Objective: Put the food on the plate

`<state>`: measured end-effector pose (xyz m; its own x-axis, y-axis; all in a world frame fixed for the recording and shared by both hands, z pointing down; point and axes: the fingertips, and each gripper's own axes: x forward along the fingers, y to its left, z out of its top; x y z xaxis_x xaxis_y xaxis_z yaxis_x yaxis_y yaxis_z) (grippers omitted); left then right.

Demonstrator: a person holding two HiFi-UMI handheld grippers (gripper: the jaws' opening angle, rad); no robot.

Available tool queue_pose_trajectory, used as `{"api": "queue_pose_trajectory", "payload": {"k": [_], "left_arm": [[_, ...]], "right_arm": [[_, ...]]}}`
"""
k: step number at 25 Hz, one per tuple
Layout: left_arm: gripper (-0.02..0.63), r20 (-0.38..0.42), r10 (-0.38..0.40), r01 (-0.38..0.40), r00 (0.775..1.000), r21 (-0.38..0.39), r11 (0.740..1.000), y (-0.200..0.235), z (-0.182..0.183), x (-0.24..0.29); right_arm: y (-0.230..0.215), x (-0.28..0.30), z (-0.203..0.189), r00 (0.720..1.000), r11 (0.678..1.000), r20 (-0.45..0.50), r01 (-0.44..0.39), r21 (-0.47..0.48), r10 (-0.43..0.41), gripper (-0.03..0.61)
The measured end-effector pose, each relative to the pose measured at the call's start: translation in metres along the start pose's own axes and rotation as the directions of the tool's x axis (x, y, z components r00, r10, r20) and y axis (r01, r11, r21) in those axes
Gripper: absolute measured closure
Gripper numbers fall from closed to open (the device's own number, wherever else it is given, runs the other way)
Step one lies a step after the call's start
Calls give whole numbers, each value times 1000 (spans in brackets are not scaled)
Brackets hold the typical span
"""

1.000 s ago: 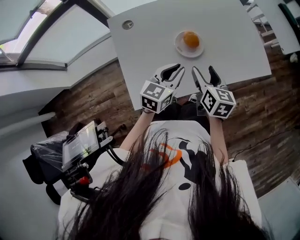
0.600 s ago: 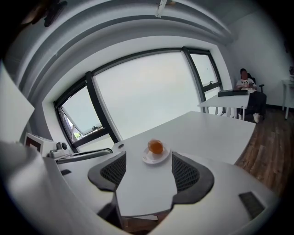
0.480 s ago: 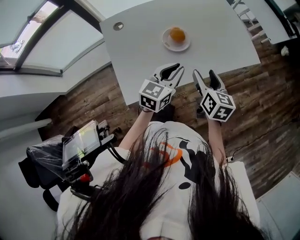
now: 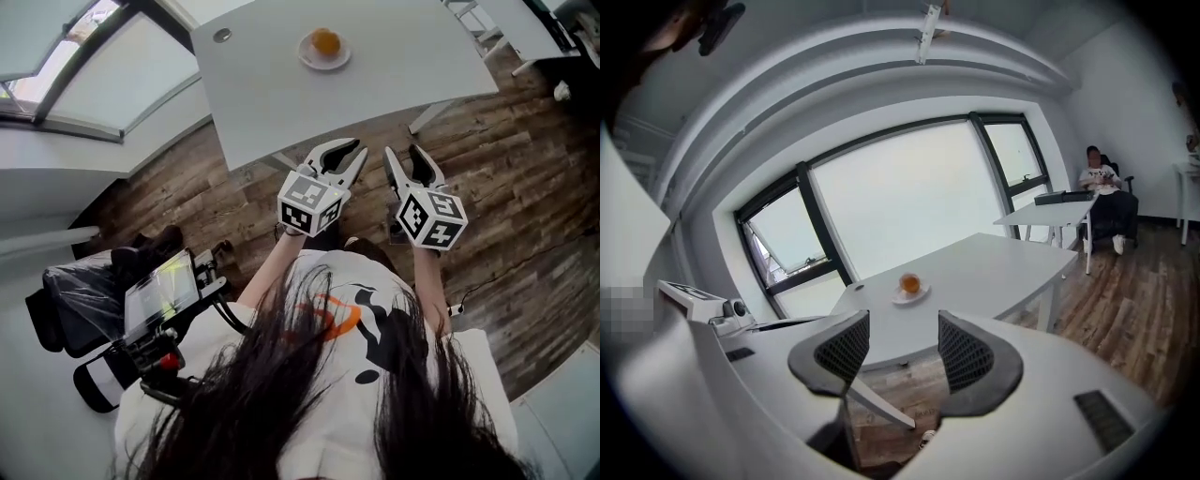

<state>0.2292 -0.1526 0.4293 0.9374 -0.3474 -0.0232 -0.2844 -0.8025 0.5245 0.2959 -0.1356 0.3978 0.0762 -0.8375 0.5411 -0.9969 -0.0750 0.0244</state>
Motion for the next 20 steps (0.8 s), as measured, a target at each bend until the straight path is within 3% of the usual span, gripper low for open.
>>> {"api": "queue_pose_trajectory", "payload": {"k": [5,10,20], "left_arm": [[545,-31,21,-21,999,6,1000,-68,-39,-28],[545,-70,46,-47,996,-4,999,-73,-54,-41],[545,-55,86,-85,995,24,996,-115,-61,-84]], "right_arm": [[2,-60,-35,998,998,-9,-58,-17,58,341],[6,-60,-56,995,995,-47,-91,27,92,341],[31,-99,-77,986,986,-23,-164,43,165,341]]}}
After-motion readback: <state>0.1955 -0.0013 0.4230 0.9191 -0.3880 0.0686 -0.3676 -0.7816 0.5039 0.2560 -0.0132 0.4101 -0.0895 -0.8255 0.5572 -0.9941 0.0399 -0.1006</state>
